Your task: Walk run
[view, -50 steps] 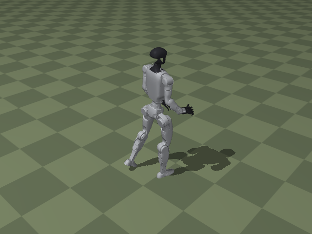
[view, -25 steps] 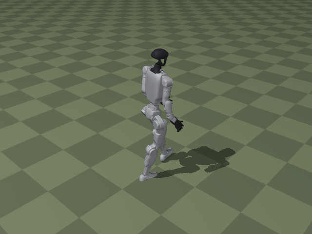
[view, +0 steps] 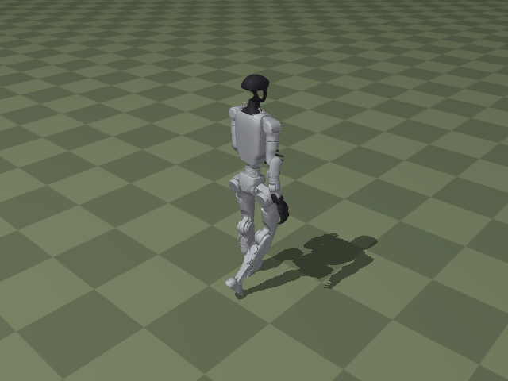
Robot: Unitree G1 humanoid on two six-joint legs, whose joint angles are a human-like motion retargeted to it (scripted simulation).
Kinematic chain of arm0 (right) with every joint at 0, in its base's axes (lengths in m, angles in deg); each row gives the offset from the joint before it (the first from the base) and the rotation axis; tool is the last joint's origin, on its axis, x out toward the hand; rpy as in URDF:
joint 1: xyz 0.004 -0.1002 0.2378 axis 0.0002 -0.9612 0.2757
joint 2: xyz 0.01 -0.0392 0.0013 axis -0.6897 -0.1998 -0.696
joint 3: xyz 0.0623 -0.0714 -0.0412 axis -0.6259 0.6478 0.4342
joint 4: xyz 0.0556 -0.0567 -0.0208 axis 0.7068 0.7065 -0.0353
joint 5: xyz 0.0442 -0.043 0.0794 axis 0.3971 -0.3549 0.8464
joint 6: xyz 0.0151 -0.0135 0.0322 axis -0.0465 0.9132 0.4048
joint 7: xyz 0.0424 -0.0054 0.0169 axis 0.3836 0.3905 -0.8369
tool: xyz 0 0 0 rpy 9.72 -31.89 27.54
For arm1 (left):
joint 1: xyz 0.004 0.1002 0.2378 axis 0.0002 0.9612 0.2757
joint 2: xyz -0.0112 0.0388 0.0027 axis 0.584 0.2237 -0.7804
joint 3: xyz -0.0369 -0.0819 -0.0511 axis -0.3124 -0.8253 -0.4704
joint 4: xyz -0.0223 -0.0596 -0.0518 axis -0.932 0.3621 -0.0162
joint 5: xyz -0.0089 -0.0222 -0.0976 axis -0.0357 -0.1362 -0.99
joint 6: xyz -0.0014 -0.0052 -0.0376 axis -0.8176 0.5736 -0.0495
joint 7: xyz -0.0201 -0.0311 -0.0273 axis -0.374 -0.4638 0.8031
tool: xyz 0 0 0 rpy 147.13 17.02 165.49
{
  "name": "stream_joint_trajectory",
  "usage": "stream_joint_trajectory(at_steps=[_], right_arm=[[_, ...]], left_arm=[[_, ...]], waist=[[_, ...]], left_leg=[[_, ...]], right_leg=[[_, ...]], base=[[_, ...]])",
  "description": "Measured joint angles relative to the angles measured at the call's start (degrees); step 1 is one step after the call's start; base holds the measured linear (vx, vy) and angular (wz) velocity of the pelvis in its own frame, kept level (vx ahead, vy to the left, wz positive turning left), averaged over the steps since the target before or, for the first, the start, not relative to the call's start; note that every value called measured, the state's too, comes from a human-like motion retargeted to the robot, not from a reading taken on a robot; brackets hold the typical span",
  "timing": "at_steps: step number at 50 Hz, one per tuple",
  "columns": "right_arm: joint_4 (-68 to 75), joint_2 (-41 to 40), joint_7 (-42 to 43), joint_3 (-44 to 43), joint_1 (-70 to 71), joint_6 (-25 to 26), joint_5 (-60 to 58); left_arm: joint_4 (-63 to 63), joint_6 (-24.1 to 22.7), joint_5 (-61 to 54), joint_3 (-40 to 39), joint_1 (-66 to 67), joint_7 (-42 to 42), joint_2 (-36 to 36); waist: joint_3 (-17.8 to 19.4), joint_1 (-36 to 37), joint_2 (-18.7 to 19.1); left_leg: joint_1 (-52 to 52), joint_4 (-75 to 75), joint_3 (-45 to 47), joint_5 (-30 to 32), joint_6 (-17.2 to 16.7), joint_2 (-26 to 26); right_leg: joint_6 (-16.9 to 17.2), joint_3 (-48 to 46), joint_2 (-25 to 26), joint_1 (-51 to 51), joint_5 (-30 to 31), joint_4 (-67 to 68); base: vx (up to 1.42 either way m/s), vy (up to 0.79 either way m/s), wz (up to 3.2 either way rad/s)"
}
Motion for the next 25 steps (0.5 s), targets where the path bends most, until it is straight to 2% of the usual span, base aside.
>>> stream_joint_trajectory(at_steps=[3,9,13,15,16,17,18,20,22,25], right_arm=[[2.4,0.8,0.6,-0.1,-2.0,-0.4,0.4],[5.3,1.8,-1.9,-2.2,-6.4,-1.2,-0.1],[7.4,0.7,-4.4,-5.3,-9.0,-1.9,-0.3],[8.7,0.2,-6.1,-6.5,-10.4,-2.4,0.7],[9.6,0.1,-7.0,-6.8,-10.9,-2.7,1.7],[10.6,0.0,-8.0,-7.1,-11.2,-2.9,2.8],[11.7,0.1,-9.1,-7.3,-11.1,-3.0,4.0],[13.2,0.1,-10.9,-8.1,-11.1,-2.6,5.9],[13.2,0.3,-12.8,-9.3,-11.1,-1.4,7.4],[13.2,0.8,-13.2,-9.2,-9.9,-0.4,9.7]], left_arm=[[-0.5,0.9,-0.5,2.6,-0.5,-4.9,0.5],[-3.1,2.4,1.4,4.4,-1.2,-10.6,1.4],[-3.7,2.4,-0.9,3.4,-2.2,-9.0,0.7],[-3.8,2.0,-3.8,2.6,-2.4,-6.3,0.0],[-3.8,1.8,-5.5,2.3,-2.2,-4.9,-0.3],[-3.7,1.5,-7.1,2.0,-1.9,-3.6,-0.6],[-3.6,1.0,-8.7,1.7,-1.4,-2.4,-0.9],[-3.6,-0.2,-11.2,1.8,-0.1,-0.5,-1.8],[-2.8,-1.2,-14.5,1.7,1.7,1.5,-3.2],[-1.4,-2.5,-17.8,0.1,4.4,3.3,-5.3]], waist=[[0.5,-2.2,1.4],[3.6,-7.3,1.5],[5.8,-10.2,1.5],[5.8,-9.8,1.8],[5.7,-9.4,1.8],[5.6,-9.4,1.8],[5.5,-10.0,1.9],[4.9,-11.1,3.0],[3.9,-13.0,4.0],[3.0,-14.7,6.1]], left_leg=[[2.8,-0.2,-1.7,-1.8,-0.5,-0.4],[10.1,-0.1,-4.8,-5.9,-1.6,-4.1],[15.7,-0.3,-6.5,-8.4,-3.2,-4.4],[17.6,-0.2,-5.5,-9.4,-4.6,-3.7],[18.4,0.1,-5.0,-9.7,-5.4,-3.6],[19.1,0.5,-4.7,-9.9,-6.3,-3.6],[19.6,1.0,-5.1,-9.7,-7.0,-3.6],[20.4,1.9,-5.0,-8.1,-8.9,-2.5],[21.0,3.8,-5.5,-3.1,-11.6,-1.4],[20.5,9.4,-6.2,10.0,-16.6,1.9]], right_leg=[[1.0,2.5,-1.4,-4.8,-7.5,-4.5],[4.8,5.3,-11.7,-8.8,-10.5,-27.3],[6.4,6.8,-14.9,-10.8,-11.6,-42.0],[10.4,2.6,-15.8,-11.6,-12.6,-47.4],[10.5,-0.8,-16.2,-11.9,-12.5,-46.9],[9.4,-2.6,-16.3,-12.2,-12.1,-45.9],[6.1,-1.2,-15.9,-12.6,-11.2,-43.8],[1.1,-5.9,-15.9,-12.5,-11.1,-40.6],[0.6,-7.1,-14.8,-11.2,-6.5,-40.3],[-3.2,3.4,-10.2,-9.4,-7.0,-38.6]], base=[[0.85,-0.13,0.82],[0.55,-0.09,0.69],[0.69,-0.31,0.46],[0.62,-0.32,-0.22],[0.63,-0.37,-0.42],[0.90,-0.54,-0.18],[0.91,-0.53,0.12],[0.72,-0.38,0.41],[0.73,-0.39,0.49],[0.85,-0.52,0.11]])
